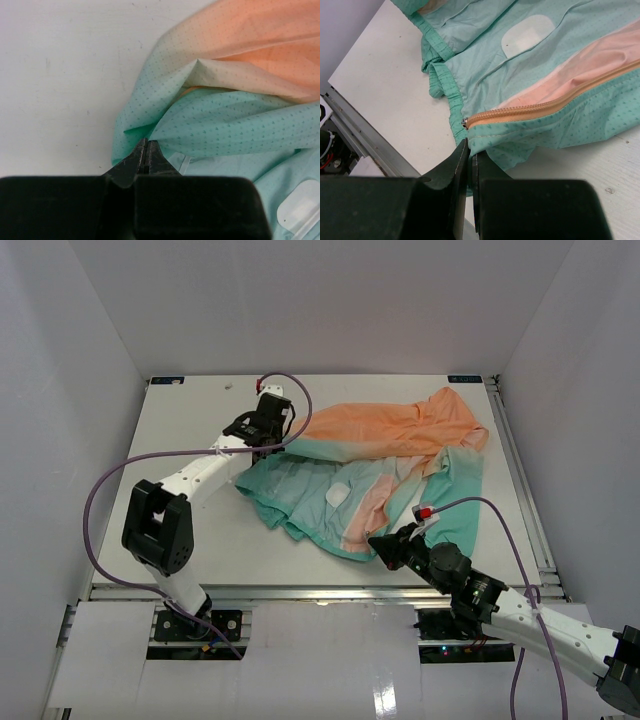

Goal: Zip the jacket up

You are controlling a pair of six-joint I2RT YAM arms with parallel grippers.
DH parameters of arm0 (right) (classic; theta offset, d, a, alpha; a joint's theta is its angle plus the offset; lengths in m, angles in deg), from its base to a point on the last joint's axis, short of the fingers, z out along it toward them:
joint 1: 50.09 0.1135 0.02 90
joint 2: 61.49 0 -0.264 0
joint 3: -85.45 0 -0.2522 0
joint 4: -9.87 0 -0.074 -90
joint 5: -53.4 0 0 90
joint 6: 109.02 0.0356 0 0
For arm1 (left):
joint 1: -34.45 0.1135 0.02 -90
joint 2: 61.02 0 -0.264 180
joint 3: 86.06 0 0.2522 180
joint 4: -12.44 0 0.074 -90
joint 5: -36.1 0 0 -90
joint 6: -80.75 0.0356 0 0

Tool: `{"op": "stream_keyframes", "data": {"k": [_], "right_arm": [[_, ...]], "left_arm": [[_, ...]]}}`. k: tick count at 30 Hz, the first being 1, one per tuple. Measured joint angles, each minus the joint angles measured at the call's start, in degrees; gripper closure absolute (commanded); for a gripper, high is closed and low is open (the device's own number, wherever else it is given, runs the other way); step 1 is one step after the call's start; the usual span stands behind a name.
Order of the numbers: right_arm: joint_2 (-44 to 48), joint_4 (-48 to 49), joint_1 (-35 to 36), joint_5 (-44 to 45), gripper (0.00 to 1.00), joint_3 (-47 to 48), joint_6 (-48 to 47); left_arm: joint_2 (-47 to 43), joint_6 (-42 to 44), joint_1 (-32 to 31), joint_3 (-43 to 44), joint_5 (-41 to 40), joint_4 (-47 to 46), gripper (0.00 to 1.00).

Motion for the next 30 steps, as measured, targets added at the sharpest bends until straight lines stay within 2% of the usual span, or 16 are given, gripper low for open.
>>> {"op": "stream_keyframes", "data": {"k": [2,5,9,15,18,21,23,26,29,30], "right_arm": [[0.18,-0.03,0.0,0.0,0.92,0.0,0.0],[0.76,-0.03,0.0,0.0,0.92,0.0,0.03],[1.06,-0.06,0.0,0.0,0.92,0.0,0.04],[1.63,-0.08,0.0,0.0,0.92,0.0,0.13],[1.71,-0.08,0.0,0.0,0.92,0.0,0.23],[1.77,-0.09,0.0,0.01,0.92,0.0,0.26],[1.83,-0.12,0.0,0.02,0.92,0.0,0.26],[2.08,-0.34,0.0,0.02,0.92,0.0,0.26],[2.76,-0.54,0.0,0.02,0.92,0.0,0.26],[2.94,-0.54,0.0,0.02,0.92,0.0,0.26]], "left_arm": [[-0.01,-0.08,0.0,-0.1,0.99,0.22,1.0],[-0.44,-0.46,0.13,-0.11,7.27,0.93,1.0],[-3.16,-2.08,0.01,-1.17,21.32,1.43,1.0],[-12.56,-6.53,-1.75,-5.9,43.23,-0.74,1.0],[-14.13,-8.37,-2.25,-8.77,49.05,-3.13,1.0],[-10.44,-9.21,-2.16,-10.5,48.07,-3.17,1.0],[-6.03,-9.54,-1.88,-11.41,43.72,-2.35,1.0],[0.56,-9.96,-1.43,-12.1,34.51,1.03,0.86],[4.57,-10.9,-1.17,-12.1,25.52,5.06,0.55],[4.93,-11.24,-1.09,-12.1,23.04,6.21,0.51]]}}
